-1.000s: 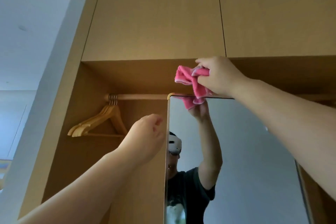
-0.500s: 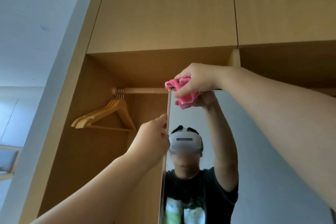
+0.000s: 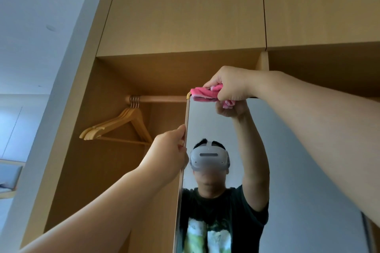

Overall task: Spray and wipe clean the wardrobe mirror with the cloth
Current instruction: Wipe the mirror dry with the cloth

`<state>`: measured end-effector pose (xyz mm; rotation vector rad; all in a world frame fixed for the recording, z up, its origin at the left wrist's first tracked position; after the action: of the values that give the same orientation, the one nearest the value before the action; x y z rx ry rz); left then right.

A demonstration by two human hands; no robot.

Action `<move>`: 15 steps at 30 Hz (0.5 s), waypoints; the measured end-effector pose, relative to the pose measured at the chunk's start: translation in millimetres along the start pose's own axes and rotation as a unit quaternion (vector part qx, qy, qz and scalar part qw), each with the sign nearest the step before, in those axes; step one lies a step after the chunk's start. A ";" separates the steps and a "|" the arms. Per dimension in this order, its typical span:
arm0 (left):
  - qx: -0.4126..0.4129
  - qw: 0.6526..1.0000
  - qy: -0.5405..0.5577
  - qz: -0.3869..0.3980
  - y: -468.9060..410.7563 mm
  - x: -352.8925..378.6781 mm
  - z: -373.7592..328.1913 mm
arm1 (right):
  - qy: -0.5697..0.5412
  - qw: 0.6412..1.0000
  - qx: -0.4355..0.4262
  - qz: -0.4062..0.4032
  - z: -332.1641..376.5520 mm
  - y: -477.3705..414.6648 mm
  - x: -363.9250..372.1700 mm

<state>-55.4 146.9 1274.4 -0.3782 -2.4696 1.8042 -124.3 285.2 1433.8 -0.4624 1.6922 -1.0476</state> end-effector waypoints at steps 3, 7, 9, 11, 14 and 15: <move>0.004 1.000 -0.013 -0.011 -0.1 0.9 -0.4 | 0.031 0.999 -0.022 0.013 -7.6 5.7 -3.5; 0.003 0.999 -0.043 -0.008 1.2 3.7 -5.8 | 0.052 0.998 -0.028 0.025 -20.9 16.2 -8.5; 0.011 0.998 -0.054 -0.018 1.0 5.4 -5.8 | 0.065 0.998 -0.019 0.017 -28.1 18.7 -11.4; -0.006 0.999 -0.041 -0.028 0.2 8.9 -1.7 | 0.064 0.998 -0.016 0.008 -33.8 21.7 -14.2; -0.024 0.999 -0.043 -0.017 0.0 14.3 1.6 | 0.076 0.997 -0.031 -0.001 -37.3 27.0 -14.3; -0.014 0.999 -0.049 -0.011 0.3 15.4 0.1 | 0.072 0.997 -0.038 -0.007 -39.3 27.1 -13.1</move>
<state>-70.3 150.4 1272.6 -0.2688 -2.5545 1.8227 -149.9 325.8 1421.8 -0.4565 1.8638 -1.0507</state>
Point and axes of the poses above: each hand's wrist, its own y-axis away from the middle knuckle, its own x-axis out of the palm, z = x × y, the point moved 5 cm from there along -y, towards the middle knuckle, and after that the axes turned 15 degrees about -z, right-handed, at the moved point
